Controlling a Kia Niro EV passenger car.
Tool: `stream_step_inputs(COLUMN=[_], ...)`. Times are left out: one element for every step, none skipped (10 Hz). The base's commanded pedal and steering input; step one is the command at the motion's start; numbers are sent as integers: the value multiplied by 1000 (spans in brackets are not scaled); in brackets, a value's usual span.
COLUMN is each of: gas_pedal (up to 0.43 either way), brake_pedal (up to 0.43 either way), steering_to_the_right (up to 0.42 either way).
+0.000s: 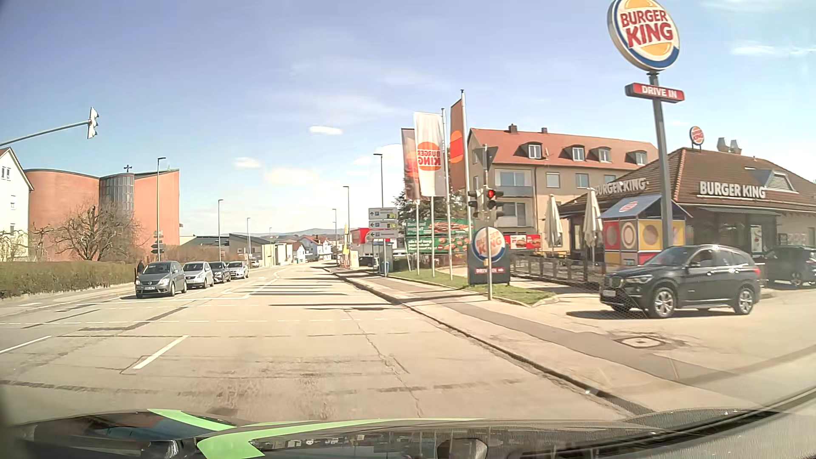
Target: Follow the waypoints while adhering to traffic rules and regulations
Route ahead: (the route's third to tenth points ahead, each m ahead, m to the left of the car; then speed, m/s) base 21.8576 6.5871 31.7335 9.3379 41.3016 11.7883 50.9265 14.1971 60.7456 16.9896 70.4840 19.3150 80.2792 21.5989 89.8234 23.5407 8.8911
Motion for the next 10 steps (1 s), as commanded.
stream_step_inputs(gas_pedal=[209, 209, 209, 209, 209, 209, 209, 209, 209, 209], brake_pedal=[0, 0, 0, 0, 0, 0, 0, 0, 0, 0], steering_to_the_right=[-109, -105, -104, -102, -98, -93, -85, -75, -65, -52])
